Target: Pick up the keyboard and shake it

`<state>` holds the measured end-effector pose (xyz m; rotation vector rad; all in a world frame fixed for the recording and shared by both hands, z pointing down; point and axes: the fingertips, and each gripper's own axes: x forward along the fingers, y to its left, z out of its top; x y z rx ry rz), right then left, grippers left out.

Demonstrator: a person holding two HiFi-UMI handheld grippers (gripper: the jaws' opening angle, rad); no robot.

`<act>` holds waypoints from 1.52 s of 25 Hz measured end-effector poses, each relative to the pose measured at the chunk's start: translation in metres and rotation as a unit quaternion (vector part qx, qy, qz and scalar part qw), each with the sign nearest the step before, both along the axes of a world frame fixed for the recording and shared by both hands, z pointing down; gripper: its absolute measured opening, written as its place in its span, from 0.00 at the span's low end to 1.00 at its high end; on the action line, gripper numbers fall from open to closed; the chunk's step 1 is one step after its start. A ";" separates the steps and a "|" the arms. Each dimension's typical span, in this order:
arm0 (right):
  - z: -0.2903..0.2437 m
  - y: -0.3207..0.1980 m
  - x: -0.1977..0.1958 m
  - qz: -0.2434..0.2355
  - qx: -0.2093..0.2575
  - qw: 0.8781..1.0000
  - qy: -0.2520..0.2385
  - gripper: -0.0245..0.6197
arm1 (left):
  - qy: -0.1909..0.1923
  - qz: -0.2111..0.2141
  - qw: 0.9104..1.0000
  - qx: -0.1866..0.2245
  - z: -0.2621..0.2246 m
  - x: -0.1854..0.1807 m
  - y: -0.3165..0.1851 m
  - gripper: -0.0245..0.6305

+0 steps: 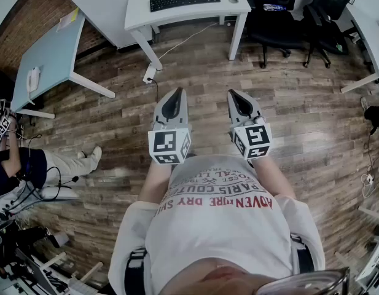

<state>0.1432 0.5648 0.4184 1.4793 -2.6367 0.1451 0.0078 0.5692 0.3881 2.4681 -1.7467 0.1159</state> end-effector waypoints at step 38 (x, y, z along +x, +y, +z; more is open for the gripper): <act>0.035 -0.195 -0.022 0.052 -0.069 0.996 -0.004 0.08 | 0.035 0.030 0.998 -0.052 0.032 -0.039 -0.216 0.08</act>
